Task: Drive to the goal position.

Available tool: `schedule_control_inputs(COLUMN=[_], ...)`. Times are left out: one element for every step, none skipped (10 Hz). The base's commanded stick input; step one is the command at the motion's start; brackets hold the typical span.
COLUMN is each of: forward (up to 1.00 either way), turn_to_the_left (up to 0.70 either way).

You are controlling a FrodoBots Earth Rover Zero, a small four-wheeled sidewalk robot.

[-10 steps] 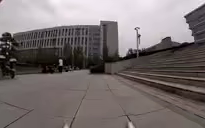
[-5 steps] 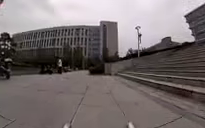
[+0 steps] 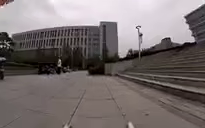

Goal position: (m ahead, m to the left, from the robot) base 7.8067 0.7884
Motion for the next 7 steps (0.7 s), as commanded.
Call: schedule_control_inputs(forward=[0.70, 0.70, 0.70, 0.70, 0.70, 0.70, 0.70], turn_to_the_left=[0.00, 0.00, 0.00, 0.00, 0.00, 0.00, 0.00])
